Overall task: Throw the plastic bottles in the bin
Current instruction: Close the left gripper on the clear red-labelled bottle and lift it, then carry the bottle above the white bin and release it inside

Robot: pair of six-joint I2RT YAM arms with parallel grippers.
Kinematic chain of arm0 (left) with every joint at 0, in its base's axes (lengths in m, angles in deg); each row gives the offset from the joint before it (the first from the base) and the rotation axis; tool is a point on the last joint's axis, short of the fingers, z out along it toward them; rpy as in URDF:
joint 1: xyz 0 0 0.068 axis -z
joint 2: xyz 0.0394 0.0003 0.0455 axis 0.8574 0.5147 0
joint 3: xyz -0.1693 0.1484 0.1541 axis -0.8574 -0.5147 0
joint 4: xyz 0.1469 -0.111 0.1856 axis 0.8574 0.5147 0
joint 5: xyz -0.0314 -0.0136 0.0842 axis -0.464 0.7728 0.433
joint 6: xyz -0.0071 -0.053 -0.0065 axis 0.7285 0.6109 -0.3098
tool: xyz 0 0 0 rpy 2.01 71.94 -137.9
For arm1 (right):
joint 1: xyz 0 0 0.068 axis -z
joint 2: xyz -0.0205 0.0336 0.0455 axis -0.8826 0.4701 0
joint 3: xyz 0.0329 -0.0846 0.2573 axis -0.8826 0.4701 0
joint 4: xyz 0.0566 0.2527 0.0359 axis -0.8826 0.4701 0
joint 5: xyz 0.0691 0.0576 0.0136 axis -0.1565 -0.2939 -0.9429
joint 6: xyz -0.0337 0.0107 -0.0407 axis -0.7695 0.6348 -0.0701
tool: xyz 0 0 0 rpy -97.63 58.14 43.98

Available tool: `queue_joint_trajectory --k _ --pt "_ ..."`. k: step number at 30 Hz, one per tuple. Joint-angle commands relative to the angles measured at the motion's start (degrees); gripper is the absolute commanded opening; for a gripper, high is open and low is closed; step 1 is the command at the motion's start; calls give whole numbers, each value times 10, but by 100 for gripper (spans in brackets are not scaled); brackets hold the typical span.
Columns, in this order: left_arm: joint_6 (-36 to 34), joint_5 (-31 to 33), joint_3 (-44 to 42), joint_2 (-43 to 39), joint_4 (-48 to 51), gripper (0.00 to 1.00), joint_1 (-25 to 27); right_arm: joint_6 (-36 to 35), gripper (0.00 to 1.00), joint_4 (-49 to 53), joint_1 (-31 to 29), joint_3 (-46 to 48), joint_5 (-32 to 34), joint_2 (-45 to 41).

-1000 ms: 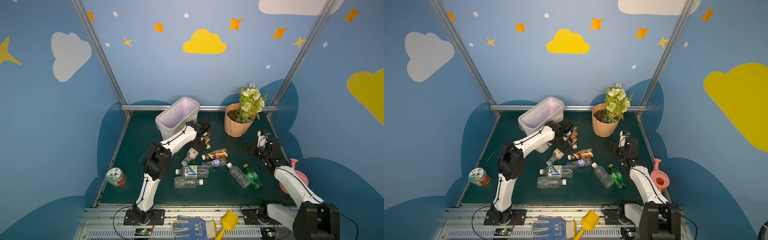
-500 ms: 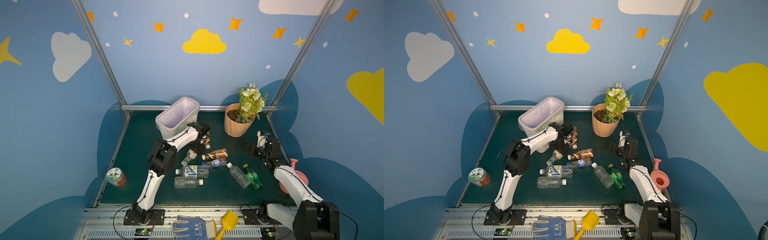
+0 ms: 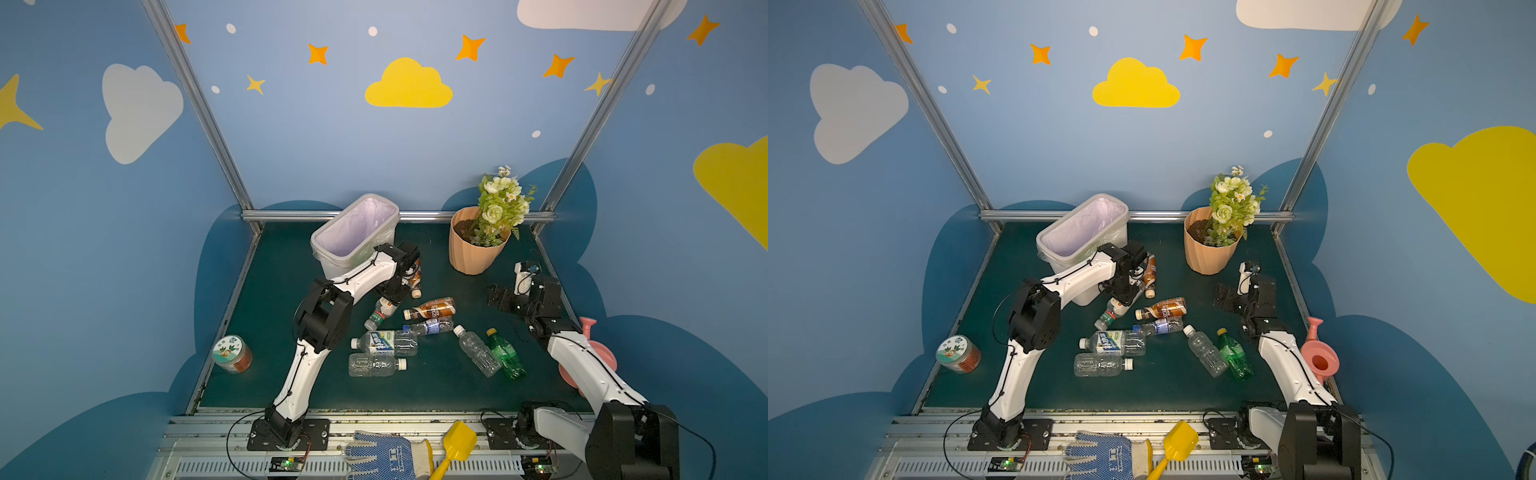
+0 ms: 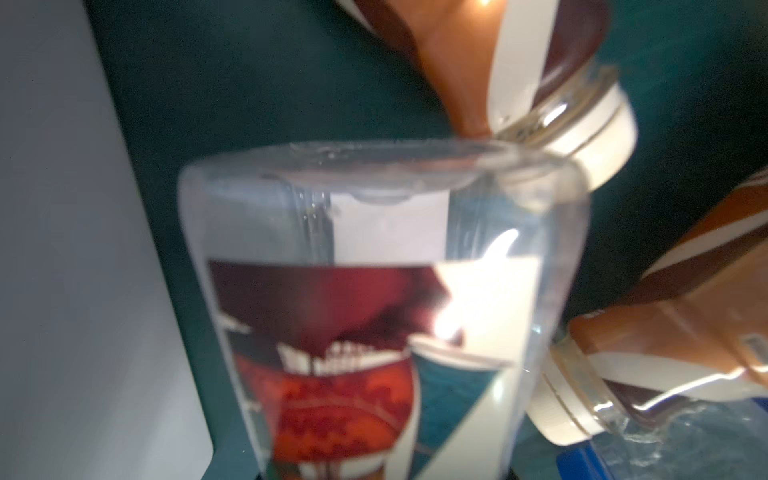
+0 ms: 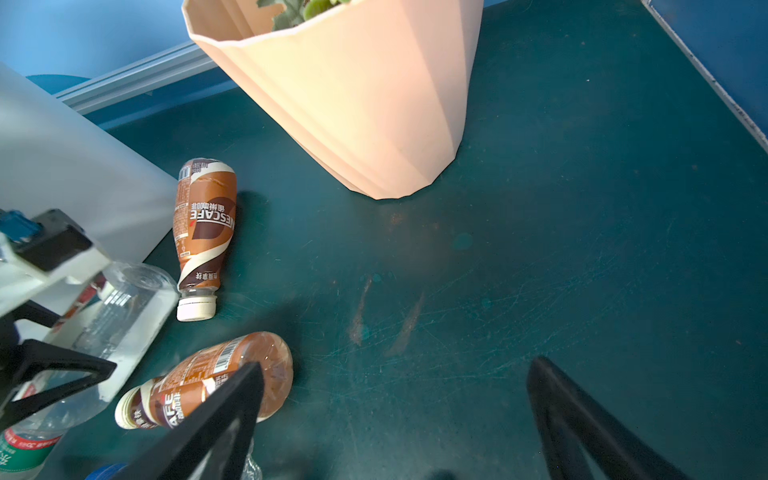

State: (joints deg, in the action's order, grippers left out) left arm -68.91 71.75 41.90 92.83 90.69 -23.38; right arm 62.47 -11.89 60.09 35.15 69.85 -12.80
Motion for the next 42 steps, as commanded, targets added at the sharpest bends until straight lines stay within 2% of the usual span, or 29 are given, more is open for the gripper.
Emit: queue_joint_trajectory --k 1,10,14,16,21,25,31,34,37,40,42 --pt "4 8 13 -64 -11 44 0 5 97 7 -2 5 3 -11" --pt "0 36 18 -208 -59 45 21 8 97 4 -2 3 0 -11" --pt "-11 38 -2 -308 -129 47 25 12 97 0 -2 1 -8 -11" --pt "-28 37 -47 -372 -210 47 26 13 97 -1 -2 1 -10 -10" --pt "-110 71 -221 -565 -536 51 25 14 97 -1 -2 -2 -17 -9" --pt "-160 71 -247 -638 -654 50 16 14 97 -2 -2 -5 -20 -9" --pt "-156 48 -221 -637 -680 50 -11 18 97 -1 -3 -10 -31 -7" --pt "-111 31 -229 -604 -669 50 -44 20 97 1 -2 -9 -33 -9" --pt "-25 -3 -246 -557 -626 52 -100 15 97 7 -2 -4 -31 -17" --pt "27 -48 -274 -505 -573 58 -143 10 97 13 -2 1 -20 -30" --pt "8 -42 -290 -485 -551 74 -144 9 97 17 -2 5 -7 -40"
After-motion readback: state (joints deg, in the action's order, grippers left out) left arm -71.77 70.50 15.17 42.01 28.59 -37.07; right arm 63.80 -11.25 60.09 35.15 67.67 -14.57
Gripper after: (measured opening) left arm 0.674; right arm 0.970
